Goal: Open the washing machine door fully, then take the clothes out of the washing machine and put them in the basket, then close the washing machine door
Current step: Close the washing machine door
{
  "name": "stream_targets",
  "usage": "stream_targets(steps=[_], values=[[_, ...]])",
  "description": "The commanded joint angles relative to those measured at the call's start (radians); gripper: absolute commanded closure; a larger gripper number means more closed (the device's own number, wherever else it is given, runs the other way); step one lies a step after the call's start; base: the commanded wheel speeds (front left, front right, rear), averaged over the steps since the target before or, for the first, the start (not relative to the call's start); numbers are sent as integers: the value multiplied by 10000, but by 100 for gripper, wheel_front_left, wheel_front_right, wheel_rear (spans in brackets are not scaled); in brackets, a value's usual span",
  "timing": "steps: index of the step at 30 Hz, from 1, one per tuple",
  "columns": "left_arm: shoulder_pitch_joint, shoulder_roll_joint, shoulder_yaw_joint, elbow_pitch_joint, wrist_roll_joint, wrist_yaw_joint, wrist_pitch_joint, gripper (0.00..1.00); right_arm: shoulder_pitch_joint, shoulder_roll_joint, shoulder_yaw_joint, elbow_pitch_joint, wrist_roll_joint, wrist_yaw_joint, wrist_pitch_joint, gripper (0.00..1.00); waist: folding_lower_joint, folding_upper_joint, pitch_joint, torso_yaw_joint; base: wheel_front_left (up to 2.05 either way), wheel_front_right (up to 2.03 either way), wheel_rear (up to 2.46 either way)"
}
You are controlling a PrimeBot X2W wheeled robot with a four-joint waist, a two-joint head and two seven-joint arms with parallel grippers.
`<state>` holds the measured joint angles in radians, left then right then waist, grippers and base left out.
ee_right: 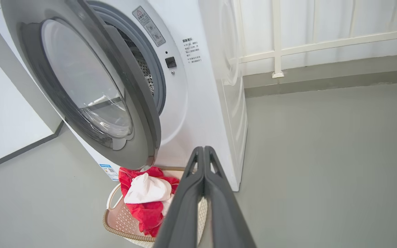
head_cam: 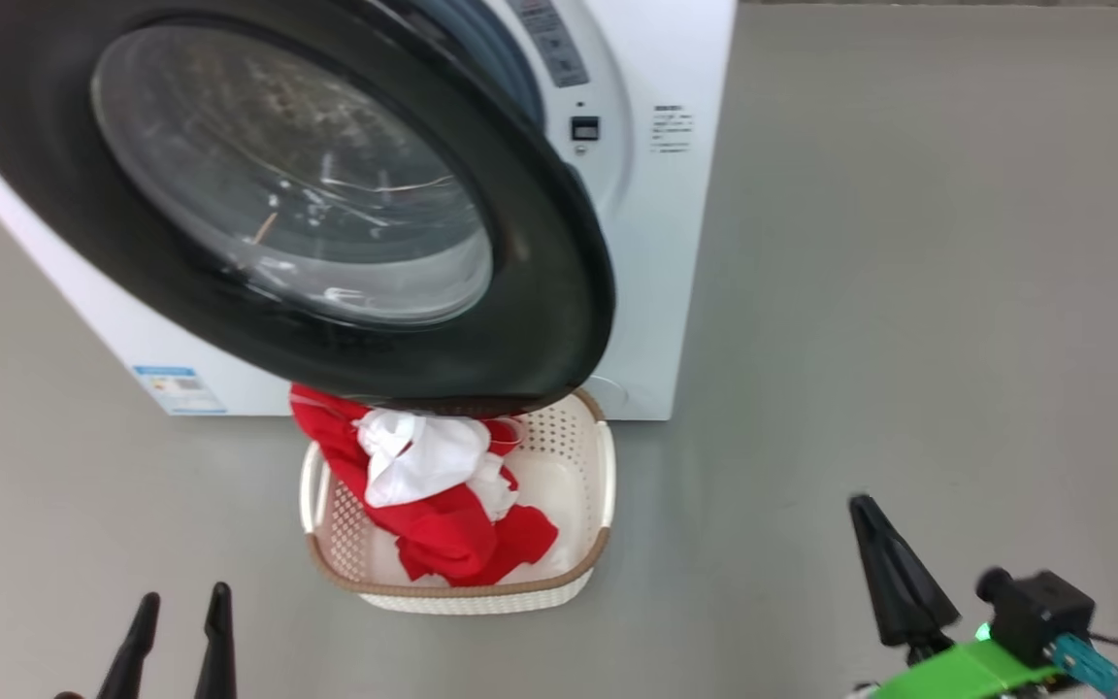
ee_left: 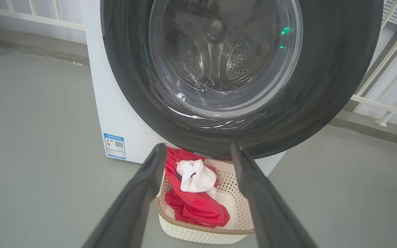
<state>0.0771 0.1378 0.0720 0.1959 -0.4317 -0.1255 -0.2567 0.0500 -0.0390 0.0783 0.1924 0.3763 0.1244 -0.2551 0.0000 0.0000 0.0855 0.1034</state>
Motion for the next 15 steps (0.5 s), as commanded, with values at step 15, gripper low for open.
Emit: stream_targets(steps=[15], values=[[-655, -322, -257, -274, 107, -52, -51, 0, -2661, -112, 1491, 314, 184, 63, -67, 100, 0, 0, 152, 1844, 0, 0, 0]])
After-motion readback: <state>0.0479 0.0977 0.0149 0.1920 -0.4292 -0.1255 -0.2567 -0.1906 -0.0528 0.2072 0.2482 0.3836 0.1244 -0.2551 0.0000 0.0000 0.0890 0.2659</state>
